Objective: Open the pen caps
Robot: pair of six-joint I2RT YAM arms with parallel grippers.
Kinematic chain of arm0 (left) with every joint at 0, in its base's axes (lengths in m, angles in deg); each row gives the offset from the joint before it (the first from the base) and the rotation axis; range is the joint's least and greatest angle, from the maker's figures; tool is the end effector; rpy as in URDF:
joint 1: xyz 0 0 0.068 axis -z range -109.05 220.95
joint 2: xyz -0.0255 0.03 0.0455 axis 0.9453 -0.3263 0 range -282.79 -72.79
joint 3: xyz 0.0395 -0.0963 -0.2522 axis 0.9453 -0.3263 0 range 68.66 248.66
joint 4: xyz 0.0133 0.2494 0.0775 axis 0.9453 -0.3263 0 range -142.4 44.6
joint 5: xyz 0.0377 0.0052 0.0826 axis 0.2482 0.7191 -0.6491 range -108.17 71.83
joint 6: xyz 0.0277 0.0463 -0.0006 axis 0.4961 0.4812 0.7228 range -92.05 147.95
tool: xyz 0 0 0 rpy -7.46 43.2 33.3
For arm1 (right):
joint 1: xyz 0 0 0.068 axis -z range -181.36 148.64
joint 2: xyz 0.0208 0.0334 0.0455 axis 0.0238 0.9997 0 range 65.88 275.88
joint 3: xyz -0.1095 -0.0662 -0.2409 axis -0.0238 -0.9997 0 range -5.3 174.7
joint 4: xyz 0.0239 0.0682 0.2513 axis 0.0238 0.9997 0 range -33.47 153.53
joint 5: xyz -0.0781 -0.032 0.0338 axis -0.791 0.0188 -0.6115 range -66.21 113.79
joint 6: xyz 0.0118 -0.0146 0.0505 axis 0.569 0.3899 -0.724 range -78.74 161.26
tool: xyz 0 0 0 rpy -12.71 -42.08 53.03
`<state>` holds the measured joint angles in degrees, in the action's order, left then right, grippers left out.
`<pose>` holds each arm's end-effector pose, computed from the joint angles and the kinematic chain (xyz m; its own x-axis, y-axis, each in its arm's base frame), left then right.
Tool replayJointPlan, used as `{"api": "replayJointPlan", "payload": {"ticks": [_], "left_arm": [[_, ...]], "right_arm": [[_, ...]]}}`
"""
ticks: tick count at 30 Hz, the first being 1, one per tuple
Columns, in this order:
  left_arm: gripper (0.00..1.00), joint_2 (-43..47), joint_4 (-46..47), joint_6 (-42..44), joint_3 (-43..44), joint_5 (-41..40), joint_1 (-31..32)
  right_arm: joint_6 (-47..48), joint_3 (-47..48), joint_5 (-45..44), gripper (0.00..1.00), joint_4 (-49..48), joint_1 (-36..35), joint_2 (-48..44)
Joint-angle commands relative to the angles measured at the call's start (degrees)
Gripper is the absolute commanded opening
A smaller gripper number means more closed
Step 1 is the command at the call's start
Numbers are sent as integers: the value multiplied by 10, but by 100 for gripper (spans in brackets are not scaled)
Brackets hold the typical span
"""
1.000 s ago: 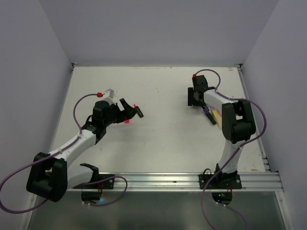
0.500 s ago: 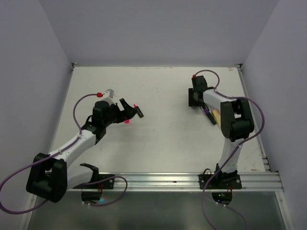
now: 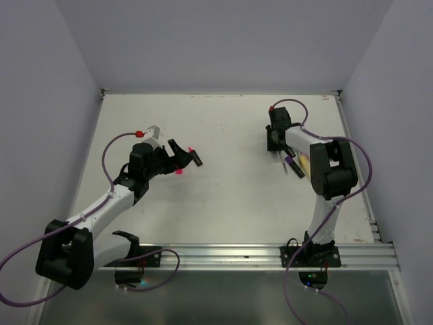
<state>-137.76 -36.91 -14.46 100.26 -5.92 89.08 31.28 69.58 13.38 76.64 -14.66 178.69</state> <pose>0.2302 -0.0833 0.2223 -0.6236 -0.4894 -0.6096 0.0898 0.7298 -0.6778 0.4007 0.0881 0.1610 -0.8363 -0.0225 -0.5477 0.0120 0.9982 -0.0593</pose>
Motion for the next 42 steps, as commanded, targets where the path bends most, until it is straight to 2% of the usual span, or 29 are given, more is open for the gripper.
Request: {"api": "replayJointPlan", "payload": {"ticks": [1, 8, 11, 13, 16, 22, 27, 42], "left_arm": [[93, 12, 3, 3, -2, 13, 3], [88, 5, 13, -6, 2, 36, 3], [86, -7, 50, -21, 0, 66, 3], [85, -30, 65, -32, 5, 95, 3], [84, -64, 94, -54, 7, 127, 4], [81, -92, 149, -107, 7, 137, 18], [81, -101, 149, -121, 23, 118, 33], [79, -140, 160, -132, 40, 83, 76]], "right_arm": [[8, -13, 28, 0, 14, -27, -24], [0, -69, 28, 0, 3, -78, -148], [0, -103, 92, 0, -14, -112, -203], [-12, -125, 168, 0, -49, -138, -239], [-25, -165, 216, 0, -97, -174, -270], [-51, -173, 237, 0, -135, -220, -265], [-59, -159, 231, 0, -142, -256, -255], [-80, -148, 230, 0, -168, -295, -242]]}}
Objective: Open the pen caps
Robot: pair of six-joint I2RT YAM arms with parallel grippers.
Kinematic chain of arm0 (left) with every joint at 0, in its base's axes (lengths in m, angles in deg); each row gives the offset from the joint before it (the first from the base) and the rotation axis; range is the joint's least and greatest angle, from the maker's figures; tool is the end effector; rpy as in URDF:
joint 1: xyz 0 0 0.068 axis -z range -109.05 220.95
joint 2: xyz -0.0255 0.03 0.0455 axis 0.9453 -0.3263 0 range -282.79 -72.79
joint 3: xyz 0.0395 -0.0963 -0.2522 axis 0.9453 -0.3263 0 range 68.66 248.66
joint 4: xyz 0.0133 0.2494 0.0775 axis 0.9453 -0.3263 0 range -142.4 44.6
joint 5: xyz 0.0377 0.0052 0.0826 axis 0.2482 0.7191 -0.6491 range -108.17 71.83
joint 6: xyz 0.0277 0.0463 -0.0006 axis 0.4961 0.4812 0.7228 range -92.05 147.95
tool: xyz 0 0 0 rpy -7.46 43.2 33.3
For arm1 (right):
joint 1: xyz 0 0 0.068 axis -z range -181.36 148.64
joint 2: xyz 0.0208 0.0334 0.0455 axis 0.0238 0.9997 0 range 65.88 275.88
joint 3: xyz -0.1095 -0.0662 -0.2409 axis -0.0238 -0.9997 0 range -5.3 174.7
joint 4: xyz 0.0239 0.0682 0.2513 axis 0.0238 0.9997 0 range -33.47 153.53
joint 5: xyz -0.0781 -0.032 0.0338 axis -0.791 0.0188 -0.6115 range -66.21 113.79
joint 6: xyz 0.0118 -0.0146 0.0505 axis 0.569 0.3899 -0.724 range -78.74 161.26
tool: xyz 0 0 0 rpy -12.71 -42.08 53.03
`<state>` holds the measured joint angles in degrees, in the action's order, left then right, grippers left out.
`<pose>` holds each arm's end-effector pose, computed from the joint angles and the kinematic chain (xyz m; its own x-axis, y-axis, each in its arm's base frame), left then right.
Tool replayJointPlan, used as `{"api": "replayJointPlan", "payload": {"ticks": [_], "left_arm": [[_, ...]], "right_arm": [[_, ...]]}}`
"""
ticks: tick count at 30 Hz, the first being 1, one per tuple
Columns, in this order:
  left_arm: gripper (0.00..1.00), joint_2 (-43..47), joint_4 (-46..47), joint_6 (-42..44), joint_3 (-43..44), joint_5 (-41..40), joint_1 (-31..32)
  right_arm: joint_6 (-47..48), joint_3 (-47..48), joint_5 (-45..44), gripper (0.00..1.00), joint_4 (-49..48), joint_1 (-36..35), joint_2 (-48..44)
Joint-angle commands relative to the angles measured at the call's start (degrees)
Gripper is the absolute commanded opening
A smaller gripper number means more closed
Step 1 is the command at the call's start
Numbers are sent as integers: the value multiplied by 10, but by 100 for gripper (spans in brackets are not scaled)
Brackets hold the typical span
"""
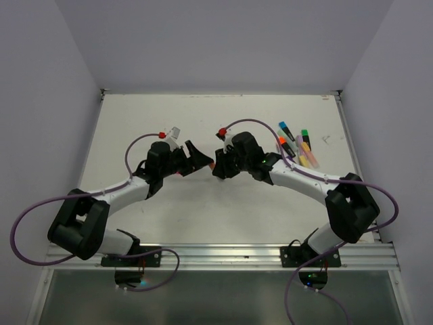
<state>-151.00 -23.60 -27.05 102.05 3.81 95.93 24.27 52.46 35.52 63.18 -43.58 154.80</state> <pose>0.2488 -0.1306 0.1999 -0.7799 -0.4747 -0.4080 0.1133 0.5340 -0.8379 0.2482 0.2350 0.2352 -0.6613 -0.2137 -0.7190 -0.6102 0.7107 0.3500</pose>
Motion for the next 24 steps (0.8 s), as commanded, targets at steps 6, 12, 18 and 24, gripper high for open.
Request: {"api": "replayJointPlan", "payload": {"ticks": [6, 12, 18, 24], "left_arm": [[73, -12, 35, -11, 24, -26, 13], [62, -18, 38, -11, 29, -32, 17], [51, -17, 38, -11, 26, -33, 23], [45, -11, 36, -10, 20, -40, 27]], "right_arm": [[-16, 26, 10, 0, -37, -16, -1], [-16, 25, 7, 0, -39, -23, 0], [-18, 30, -4, 0, -39, -25, 2], [-30, 39, -9, 0, -45, -28, 9]]}}
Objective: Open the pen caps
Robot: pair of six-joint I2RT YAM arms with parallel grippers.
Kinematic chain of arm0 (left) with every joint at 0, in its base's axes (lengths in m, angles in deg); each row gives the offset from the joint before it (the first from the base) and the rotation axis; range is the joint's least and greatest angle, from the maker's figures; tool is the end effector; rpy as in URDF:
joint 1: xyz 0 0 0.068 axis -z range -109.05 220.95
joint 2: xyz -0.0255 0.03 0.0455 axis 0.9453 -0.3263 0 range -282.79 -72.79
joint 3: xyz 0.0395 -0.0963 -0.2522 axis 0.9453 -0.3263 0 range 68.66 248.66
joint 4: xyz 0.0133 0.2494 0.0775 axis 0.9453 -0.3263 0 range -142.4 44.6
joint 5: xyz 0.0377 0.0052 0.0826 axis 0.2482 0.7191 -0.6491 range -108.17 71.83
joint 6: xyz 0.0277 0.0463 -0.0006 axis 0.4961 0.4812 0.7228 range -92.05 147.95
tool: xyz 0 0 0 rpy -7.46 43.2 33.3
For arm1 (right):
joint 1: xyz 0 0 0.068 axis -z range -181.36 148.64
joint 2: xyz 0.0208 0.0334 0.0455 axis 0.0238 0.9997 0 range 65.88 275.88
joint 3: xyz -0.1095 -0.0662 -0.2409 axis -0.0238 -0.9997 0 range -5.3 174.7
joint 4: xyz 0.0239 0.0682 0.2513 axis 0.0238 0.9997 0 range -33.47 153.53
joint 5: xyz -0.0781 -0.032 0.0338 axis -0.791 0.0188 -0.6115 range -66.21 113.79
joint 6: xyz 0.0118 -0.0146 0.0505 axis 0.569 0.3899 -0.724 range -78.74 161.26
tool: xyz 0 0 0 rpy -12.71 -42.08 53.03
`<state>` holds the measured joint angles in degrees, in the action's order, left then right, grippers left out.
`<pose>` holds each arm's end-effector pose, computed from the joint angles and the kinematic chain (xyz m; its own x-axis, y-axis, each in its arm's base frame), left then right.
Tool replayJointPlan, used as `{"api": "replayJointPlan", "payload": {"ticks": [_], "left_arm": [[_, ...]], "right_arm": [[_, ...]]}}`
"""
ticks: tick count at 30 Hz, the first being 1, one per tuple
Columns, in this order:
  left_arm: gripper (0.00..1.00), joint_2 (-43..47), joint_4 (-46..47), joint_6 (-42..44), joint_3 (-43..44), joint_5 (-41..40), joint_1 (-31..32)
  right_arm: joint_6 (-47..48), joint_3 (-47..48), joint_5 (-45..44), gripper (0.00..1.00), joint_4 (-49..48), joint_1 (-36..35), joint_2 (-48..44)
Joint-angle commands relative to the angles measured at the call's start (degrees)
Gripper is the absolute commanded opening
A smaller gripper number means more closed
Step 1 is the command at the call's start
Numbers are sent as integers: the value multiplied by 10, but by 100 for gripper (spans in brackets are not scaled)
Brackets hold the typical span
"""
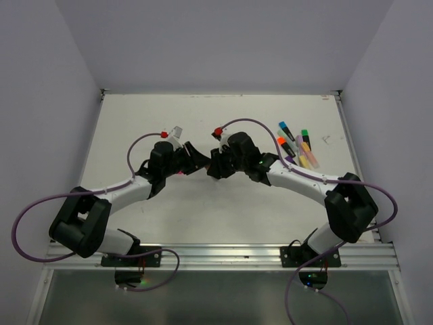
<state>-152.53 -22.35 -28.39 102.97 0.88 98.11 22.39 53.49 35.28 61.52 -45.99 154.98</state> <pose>0.2503 -0.1414 0.1998 -0.7704 -0.4891 -0.4090 0.1059 0.5344 -0.8385 0.2416 0.2485 0.2426 -0.6493 -0.1956 -0.7349 -0.6278 0.6833 0.3728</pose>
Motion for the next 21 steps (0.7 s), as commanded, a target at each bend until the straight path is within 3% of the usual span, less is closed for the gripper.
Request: {"api": "replayJointPlan", "payload": {"ticks": [1, 5, 6, 8, 12, 21], "left_arm": [[43, 6, 24, 4, 11, -10, 5], [28, 4, 24, 7, 13, -11, 6], [14, 4, 24, 10, 15, -9, 6], [0, 4, 19, 14, 16, -10, 6], [0, 10, 20, 15, 9, -16, 7], [0, 42, 15, 7, -4, -35, 7]], "right_arm": [[-14, 29, -9, 0, -29, -5, 9], [-15, 29, -5, 0, -31, -7, 9], [-14, 28, -3, 0, -31, -8, 8], [-13, 24, -4, 0, -30, -8, 5], [-5, 19, -5, 28, -26, -10, 6], [-6, -9, -11, 39, -46, -10, 5]]}}
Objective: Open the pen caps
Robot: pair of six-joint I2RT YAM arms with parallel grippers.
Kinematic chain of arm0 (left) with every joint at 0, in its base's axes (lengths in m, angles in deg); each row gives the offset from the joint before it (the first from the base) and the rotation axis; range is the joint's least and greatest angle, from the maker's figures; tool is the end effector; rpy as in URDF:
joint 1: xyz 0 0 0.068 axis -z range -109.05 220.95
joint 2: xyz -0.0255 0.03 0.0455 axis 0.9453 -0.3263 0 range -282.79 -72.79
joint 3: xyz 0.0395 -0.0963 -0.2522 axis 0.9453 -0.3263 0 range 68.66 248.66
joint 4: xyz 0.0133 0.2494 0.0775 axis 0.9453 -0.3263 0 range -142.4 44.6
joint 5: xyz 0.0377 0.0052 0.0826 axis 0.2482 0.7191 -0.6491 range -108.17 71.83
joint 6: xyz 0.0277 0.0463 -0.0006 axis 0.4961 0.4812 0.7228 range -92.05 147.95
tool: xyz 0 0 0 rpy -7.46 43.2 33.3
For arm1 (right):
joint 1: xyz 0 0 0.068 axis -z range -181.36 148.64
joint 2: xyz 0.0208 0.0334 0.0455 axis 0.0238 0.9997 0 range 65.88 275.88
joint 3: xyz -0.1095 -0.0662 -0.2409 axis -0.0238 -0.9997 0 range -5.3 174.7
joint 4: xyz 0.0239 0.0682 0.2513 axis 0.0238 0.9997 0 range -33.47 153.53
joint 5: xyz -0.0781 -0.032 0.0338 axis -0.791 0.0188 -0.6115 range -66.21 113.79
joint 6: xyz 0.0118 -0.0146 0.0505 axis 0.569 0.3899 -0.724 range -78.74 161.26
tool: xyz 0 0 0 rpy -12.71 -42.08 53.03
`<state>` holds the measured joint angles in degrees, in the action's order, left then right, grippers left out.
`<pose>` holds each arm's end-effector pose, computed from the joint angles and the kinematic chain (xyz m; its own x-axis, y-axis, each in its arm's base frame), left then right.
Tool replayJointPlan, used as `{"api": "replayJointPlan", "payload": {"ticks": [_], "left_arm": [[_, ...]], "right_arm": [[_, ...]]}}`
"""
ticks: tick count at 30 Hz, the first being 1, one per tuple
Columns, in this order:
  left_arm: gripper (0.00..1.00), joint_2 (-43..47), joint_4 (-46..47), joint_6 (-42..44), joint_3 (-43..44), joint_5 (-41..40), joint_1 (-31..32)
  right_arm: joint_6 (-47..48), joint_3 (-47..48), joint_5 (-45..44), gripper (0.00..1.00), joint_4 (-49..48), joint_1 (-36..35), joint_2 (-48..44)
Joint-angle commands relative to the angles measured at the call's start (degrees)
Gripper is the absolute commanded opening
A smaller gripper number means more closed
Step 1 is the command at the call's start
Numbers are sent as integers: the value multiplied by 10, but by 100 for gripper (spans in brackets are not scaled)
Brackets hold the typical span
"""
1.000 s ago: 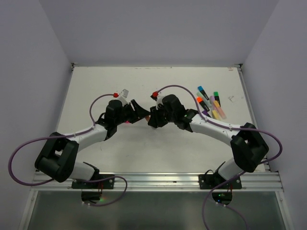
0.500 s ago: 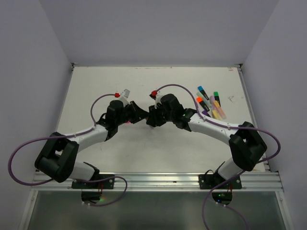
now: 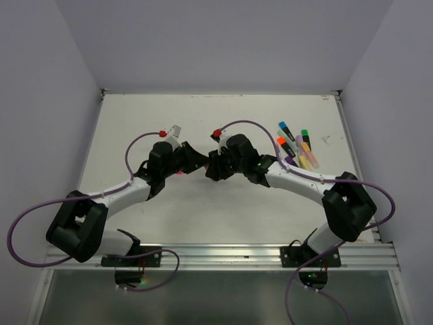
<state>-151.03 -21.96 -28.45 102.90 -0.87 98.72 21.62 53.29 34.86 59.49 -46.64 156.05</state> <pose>0.2475 -0.1422 0.2070 -0.7477 -0.5051 -0.4311 0.1236 0.5320 -0.8377 0.2419 0.2540 0.2385 -0.6476 -0.1851 -0.7391 -0.6274 0.6801 0.3794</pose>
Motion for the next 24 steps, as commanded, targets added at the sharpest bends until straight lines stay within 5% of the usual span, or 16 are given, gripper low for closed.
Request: {"api": "replayJointPlan", "payload": {"ticks": [1, 10, 13, 24], "left_arm": [[0, 30, 12, 4, -3, -18, 1], [0, 44, 26, -14, -19, -21, 1], [0, 43, 48, -22, -29, -17, 1], [0, 26, -37, -4, 60, -125, -38]], "right_arm": [[2, -11, -7, 39, -27, -3, -6], [-6, -20, -10, 39, -67, -3, -11], [-15, -15, -20, 0, -64, -3, -5], [11, -25, -193, 0, 12, -57, -13]]}}
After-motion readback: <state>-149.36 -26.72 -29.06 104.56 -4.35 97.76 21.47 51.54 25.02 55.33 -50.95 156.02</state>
